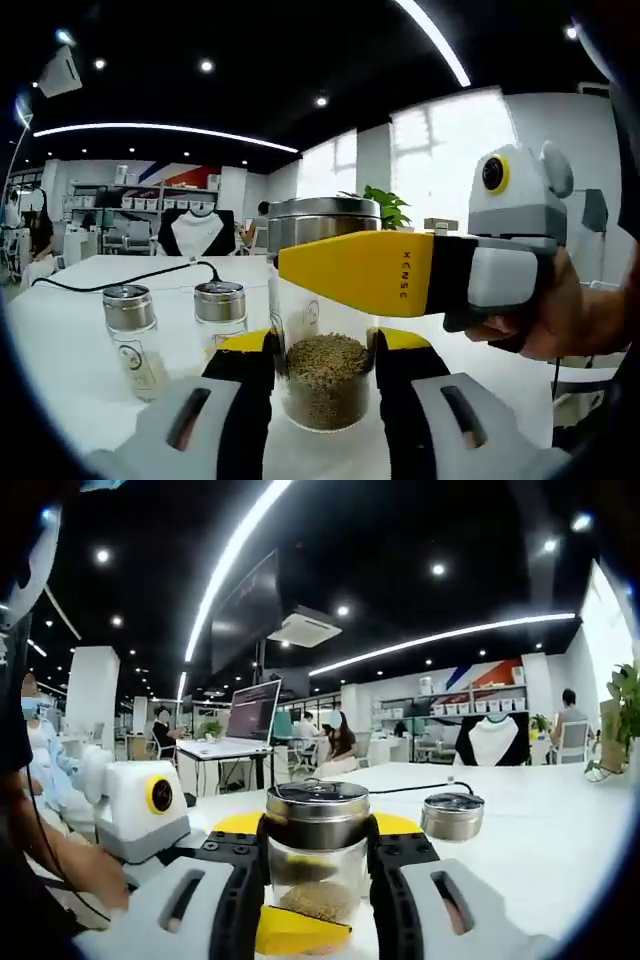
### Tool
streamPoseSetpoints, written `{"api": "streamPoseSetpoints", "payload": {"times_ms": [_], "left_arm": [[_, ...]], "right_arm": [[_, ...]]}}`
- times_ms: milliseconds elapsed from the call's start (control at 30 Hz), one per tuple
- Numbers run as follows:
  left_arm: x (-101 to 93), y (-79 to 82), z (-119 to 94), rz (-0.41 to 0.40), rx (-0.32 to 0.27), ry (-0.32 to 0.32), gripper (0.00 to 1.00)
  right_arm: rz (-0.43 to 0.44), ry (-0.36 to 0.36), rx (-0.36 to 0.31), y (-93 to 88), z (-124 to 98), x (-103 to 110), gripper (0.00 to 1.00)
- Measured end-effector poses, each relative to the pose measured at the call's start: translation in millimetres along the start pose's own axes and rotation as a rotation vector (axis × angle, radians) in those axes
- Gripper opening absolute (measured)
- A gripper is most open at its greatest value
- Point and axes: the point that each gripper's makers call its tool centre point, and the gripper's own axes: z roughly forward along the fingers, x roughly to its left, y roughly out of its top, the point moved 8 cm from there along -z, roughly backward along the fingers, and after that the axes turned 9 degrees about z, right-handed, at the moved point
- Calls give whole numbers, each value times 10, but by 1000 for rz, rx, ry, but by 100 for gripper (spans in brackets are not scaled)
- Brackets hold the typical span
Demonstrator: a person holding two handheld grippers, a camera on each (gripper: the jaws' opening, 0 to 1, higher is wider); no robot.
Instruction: Rotate the seasoning bottle until the label or dispensing opening points toward the visible target arrow and the bottle remains upright within the marked orientation range
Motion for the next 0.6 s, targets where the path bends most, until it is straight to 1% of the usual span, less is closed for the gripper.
{"api": "streamPoseSetpoints", "payload": {"times_ms": [33,67,167,233,367,500,533,567,600], "left_arm": [[-2,1,1,-2,-2,-7,42],[-9,4,3,-8,-8,-30,42],[-33,3,0,-68,-26,-133,42],[-26,12,-7,-64,-37,-156,42],[-38,50,-13,-61,-55,-203,42],[-66,87,-1,-65,-79,-252,42],[-74,95,4,-69,-86,-263,42],[-85,102,9,-80,-92,-281,43],[-103,106,8,-88,-88,-295,43]], "right_arm": [[4,14,0,4,-18,-8,37],[8,28,0,8,-36,-17,37],[3,54,10,12,-79,-34,37],[-2,78,4,21,-122,-33,37],[19,126,-22,60,-190,-40,37],[9,176,-30,105,-237,-36,37],[10,194,-33,117,-247,-33,37],[14,235,-31,128,-265,-27,37],[14,251,-27,128,-271,-24,37]]}}
